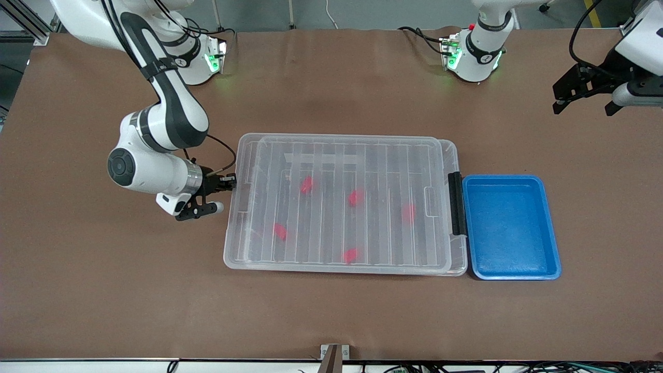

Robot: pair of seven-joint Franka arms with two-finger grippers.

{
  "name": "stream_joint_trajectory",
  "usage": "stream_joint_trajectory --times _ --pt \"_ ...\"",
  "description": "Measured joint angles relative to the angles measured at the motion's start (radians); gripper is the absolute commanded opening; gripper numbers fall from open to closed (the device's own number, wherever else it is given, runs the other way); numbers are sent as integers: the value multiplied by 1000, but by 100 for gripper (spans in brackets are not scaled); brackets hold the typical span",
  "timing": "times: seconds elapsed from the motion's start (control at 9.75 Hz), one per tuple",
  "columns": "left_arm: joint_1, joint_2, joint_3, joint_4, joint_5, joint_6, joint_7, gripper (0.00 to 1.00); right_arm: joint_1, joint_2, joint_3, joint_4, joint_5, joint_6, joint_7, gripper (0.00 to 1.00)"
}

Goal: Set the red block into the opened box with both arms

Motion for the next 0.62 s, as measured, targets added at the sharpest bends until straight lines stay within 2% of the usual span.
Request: stream_joint_trajectory --times 0.1,0.21,0.41,0.62 --pt "-1 23 -1 0 0 0 0 100 -9 -6 -13 26 -9 -48 16 100" --pt "-1 43 -2 0 0 0 0 100 -34 -34 -28 60 -64 -102 27 100" --pt "0 55 -2 2 0 0 0 100 -89 -168 -63 100 -190 -192 142 100" --pt "1 52 -1 12 0 -12 0 100 -93 -284 -118 148 -323 -296 199 100"
